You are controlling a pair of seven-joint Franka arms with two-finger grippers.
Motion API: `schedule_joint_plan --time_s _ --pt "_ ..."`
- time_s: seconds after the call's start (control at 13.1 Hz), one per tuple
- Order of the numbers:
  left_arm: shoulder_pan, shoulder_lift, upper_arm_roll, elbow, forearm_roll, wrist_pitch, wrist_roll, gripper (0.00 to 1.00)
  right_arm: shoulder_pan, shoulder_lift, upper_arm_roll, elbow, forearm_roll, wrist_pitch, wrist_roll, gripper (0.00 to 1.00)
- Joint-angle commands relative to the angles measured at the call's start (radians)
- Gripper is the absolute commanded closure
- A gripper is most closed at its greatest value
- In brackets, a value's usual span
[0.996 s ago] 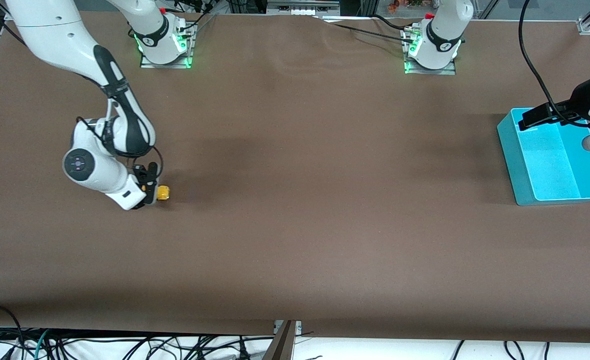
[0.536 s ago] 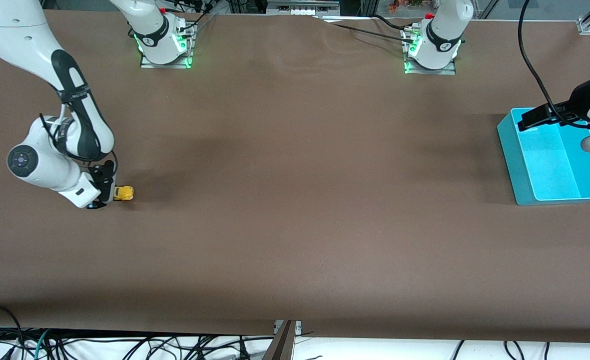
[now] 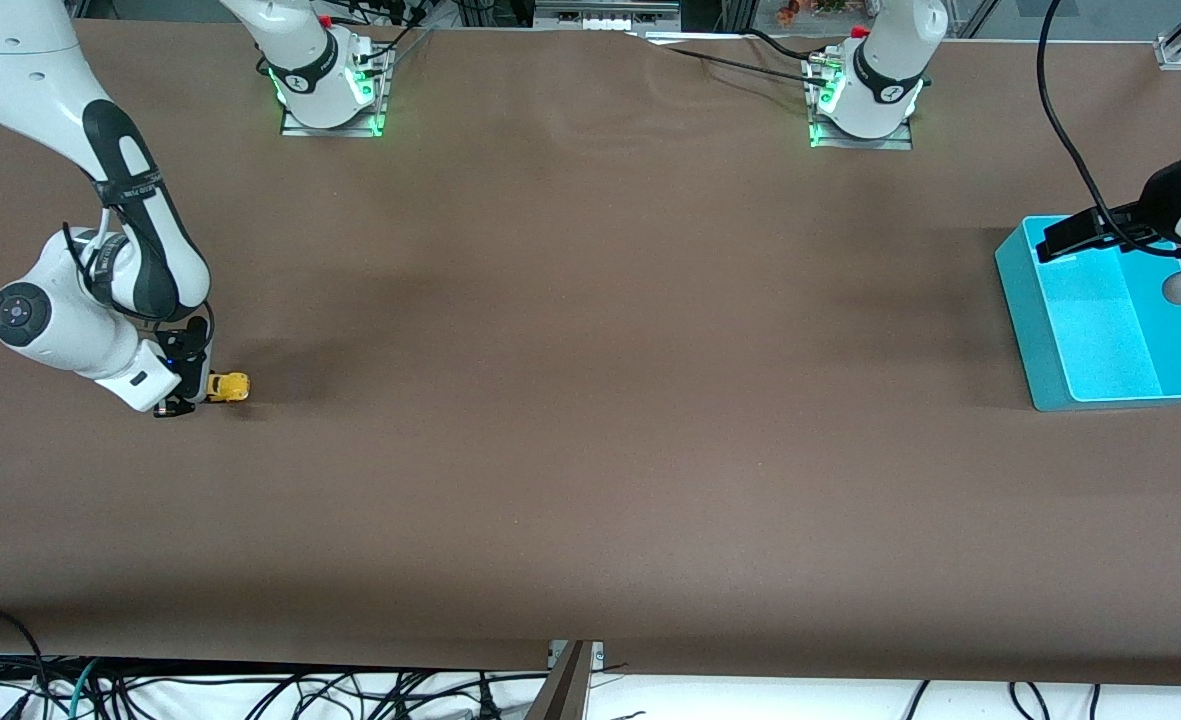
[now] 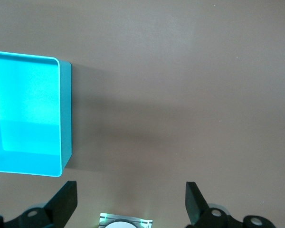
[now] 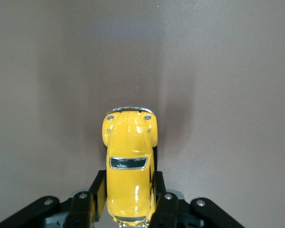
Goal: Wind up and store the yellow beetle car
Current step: 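Drag the car backward along the table with the right gripper, then open the right gripper, letting the car roll toward the cyan bin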
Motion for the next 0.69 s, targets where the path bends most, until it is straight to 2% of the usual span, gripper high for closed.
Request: schedule_joint_plan --time_s 0.0,0.61 --pt "0.004 0.002 -0.001 0.012 -0.014 -0.001 0.018 0.0 -0.011 0.072 0.011 0.014 -0.004 0.086 -0.03 0.0" --pt "0.004 0.004 -0.001 0.01 -0.014 -0.001 0.018 0.0 -0.01 0.043 0.019 0.031 -0.006 0.073 -0.029 0.0"
